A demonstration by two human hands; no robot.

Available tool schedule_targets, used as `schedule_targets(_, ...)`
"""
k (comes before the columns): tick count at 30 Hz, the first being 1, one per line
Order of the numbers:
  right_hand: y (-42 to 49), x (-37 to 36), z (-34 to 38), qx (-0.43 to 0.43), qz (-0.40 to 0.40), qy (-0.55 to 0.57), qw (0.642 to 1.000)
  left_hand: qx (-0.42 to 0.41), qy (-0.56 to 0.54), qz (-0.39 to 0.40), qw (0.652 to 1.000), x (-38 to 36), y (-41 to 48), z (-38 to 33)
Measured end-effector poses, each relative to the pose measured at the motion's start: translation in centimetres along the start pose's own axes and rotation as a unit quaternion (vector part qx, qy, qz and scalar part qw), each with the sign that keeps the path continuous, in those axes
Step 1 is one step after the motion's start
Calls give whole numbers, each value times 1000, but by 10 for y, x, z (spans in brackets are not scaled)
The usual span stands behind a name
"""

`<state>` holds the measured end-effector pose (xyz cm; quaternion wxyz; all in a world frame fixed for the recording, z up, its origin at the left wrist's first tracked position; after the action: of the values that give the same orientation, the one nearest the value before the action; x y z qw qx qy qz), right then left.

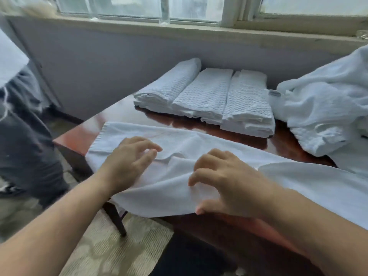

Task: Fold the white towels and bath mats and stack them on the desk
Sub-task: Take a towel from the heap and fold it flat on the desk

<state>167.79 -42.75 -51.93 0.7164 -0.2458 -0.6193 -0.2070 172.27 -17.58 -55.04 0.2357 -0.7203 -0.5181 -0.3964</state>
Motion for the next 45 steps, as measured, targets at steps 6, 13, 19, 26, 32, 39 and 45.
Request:
schedule_targets(6,14,-6,4,47,18,-23,998,3,-29,25,999,1,-3,10)
schedule_targets(13,19,-10,16,49,-48,-67,995,-51,5,78,996,5,22,4)
schedule_targets(19,29,1,5,-45,-131,85,987,-47,-90,87,991,18,24,3)
schedule_targets(26,57,23,-39,-217,-122,282,927,-50,-78,106,990,36,-20,19)
schedule_targets(32,65,14,-51,-244,-90,211,942,10,-8,76,997,39,-27,49)
schedule_targets(39,76,7,-1,5,-67,-141,988,48,-28,113,992,46,-1,51)
schedule_targets(45,106,15,17,19,-135,-80,987,79,-57,148,984,53,7,51)
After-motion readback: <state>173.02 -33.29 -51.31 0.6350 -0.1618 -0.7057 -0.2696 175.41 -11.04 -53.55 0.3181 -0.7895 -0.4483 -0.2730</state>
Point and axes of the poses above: each hand's wrist, its own y-axis towards the middle knuckle, its own x-axis out of the back of the hand, z = x × y, the point moved 3 cm from there along y, towards the middle knuckle, and after that the axes turned 15 degrees about z, right-handed, at the moved point
